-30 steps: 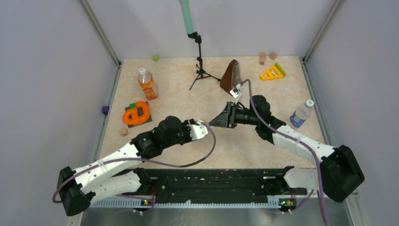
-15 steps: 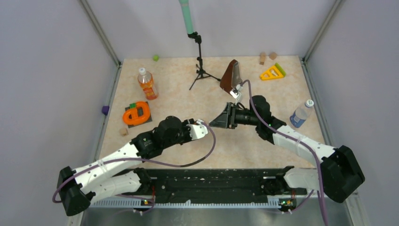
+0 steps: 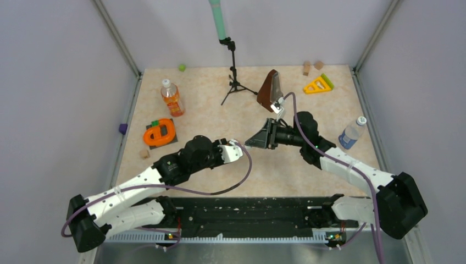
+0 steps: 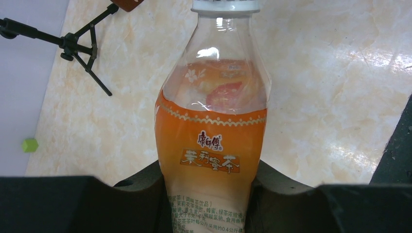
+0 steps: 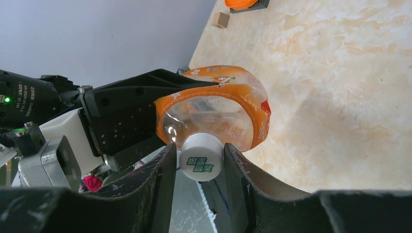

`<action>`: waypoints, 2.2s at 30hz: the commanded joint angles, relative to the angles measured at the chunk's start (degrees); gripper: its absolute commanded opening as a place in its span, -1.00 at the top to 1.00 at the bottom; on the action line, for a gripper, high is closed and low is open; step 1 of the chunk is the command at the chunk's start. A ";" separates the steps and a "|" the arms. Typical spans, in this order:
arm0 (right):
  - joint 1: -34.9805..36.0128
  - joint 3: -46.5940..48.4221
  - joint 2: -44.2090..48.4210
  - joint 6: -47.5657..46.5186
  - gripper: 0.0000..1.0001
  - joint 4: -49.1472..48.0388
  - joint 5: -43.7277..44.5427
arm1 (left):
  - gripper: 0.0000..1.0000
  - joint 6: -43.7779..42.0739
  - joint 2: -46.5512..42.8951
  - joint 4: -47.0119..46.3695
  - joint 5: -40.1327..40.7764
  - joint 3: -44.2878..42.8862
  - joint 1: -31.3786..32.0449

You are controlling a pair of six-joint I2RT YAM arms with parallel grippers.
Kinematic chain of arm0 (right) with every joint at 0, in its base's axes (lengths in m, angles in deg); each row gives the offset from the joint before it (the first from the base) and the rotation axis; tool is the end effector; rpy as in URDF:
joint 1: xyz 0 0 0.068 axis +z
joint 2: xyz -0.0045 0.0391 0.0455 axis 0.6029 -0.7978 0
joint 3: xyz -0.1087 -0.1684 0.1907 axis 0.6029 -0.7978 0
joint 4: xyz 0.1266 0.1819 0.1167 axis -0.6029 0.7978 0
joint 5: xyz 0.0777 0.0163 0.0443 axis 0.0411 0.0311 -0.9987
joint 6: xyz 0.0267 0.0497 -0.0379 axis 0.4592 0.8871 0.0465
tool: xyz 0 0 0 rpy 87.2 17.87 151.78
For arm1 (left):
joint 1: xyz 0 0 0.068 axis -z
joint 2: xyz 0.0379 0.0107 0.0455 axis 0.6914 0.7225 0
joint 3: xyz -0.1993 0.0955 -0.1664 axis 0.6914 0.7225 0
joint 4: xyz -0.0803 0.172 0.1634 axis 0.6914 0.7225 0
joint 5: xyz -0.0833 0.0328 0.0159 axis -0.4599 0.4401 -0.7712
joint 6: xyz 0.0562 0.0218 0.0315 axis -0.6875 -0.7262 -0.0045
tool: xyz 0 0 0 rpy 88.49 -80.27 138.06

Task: Unscrew the bottle caps
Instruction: Unscrew the bottle cap from the plastic bottle.

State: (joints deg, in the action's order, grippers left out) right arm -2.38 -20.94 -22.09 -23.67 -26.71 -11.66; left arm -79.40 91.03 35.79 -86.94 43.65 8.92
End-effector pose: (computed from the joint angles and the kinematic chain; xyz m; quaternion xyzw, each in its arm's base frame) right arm 0.1992 0.1782 0.2754 -0.0989 0.7631 0.5801 0.2672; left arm 0.1290 -0.1649 0.2730 0.5639 0.6571 -0.0779 0.4941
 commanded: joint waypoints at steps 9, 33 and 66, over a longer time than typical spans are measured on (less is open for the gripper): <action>0.11 0.56 -0.51 -0.87 0.14 -1.11 -1.55 | 1.00 0.64 -0.35 -2.90 -0.03 -0.47 0.33; 0.19 0.10 2.04 -10.19 1.00 -3.12 -6.31 | 1.00 11.61 0.71 0.99 -10.40 -5.17 -0.35; 3.90 -5.25 15.01 -17.96 -0.61 -3.85 10.87 | 1.00 6.99 0.87 -0.67 -17.31 -3.27 -4.85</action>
State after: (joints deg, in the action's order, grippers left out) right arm 1.09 -25.57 -10.14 -47.52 -27.87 -15.34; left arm -68.55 94.11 41.03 -110.26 38.43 3.94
